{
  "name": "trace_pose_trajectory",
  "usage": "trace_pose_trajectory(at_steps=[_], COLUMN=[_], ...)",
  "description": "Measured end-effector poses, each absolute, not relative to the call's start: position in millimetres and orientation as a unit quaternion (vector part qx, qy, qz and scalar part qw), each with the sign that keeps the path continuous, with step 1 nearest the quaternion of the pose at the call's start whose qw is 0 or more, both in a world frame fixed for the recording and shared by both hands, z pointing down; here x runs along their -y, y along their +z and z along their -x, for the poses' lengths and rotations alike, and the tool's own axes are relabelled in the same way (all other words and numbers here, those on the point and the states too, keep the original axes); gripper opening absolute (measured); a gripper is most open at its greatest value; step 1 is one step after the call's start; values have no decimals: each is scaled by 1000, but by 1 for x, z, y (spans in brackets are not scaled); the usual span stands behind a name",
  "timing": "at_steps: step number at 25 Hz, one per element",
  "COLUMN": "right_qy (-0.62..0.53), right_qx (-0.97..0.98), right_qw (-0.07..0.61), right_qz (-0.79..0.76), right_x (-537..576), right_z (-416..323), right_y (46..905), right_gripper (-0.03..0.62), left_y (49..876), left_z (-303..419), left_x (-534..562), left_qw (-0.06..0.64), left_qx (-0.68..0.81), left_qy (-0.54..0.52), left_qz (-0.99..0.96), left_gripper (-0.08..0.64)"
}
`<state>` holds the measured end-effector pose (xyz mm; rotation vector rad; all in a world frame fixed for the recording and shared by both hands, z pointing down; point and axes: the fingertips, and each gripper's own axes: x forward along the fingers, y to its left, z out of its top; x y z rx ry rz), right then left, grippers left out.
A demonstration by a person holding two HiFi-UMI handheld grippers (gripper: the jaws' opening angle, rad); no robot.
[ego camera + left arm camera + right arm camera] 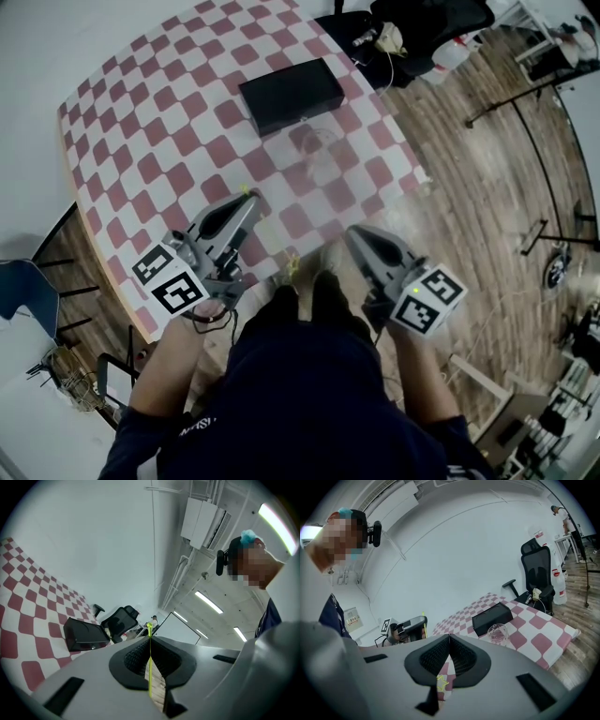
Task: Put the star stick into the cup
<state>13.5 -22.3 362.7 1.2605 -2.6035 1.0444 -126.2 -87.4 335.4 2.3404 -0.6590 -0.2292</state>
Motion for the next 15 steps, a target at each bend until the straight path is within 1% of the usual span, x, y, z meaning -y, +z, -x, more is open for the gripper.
trace_pose_trajectory(at_steps=[15], right_qy=[369], right_qx=[844], right_qw=[18], right_qz=[-389], right_x=[75], right_z=[-73], right_y=[385], right_gripper=[15], left_y=[331], left_z=[86], left_x=[179], left_qw=[312], left_qx=[310], left_qy=[-74], left_qz=[-895], left_gripper=[32])
